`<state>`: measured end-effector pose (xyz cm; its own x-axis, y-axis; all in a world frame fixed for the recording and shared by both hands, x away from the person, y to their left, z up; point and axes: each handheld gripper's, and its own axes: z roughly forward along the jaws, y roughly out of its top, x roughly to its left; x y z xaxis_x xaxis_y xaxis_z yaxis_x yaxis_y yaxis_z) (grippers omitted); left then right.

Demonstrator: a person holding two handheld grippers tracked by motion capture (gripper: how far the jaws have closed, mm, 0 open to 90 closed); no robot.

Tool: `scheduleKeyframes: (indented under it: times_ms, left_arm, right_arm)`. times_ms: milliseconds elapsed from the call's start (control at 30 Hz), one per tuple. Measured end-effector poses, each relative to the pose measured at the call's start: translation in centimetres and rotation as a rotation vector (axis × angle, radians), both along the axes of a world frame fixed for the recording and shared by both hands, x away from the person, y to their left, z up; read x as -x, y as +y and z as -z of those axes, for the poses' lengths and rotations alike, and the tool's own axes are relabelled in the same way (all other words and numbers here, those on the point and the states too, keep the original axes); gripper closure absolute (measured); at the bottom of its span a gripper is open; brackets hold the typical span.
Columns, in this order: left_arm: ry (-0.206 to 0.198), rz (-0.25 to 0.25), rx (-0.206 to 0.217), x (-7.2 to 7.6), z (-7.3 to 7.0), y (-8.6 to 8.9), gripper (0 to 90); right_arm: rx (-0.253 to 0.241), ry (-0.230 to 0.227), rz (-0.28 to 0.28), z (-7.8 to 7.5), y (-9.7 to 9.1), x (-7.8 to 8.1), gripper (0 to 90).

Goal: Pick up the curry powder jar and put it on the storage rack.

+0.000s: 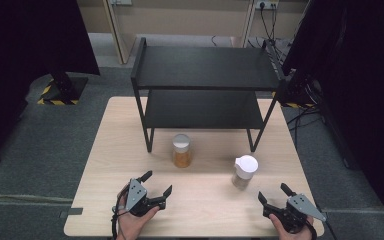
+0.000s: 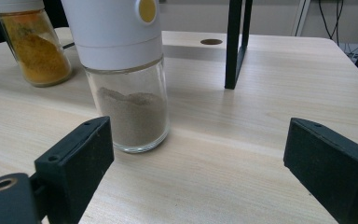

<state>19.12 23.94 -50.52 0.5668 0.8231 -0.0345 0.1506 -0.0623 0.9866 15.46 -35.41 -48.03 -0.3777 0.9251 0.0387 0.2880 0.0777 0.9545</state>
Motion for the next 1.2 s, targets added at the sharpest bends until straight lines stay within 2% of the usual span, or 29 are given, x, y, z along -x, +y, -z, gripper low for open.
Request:
scheduleKeyframes:
  times_ms: [200, 467, 567, 1200]
  left_arm:
    - [-0.017, 0.002, 0.006, -0.7, -0.5, -0.4, 11.4]
    - [-0.028, 0.008, 0.0, -2.4, -1.0, -1.1, 11.5]
    - [-0.029, 0.013, 0.0, -3.3, -1.3, -1.8, 11.5]
    - [-0.031, 0.017, -0.003, -6.8, -2.5, -4.3, 11.7]
  right_arm:
    - [0.008, 0.004, -0.002, -0.1, 0.1, -0.1, 8.4]
    - [0.014, 0.01, -0.005, -0.2, 0.1, -0.2, 8.0]
    - [0.01, 0.01, -0.005, -0.2, 0.1, -0.2, 7.8]
    - [0.008, 0.016, -0.009, -0.3, 0.0, -0.3, 7.6]
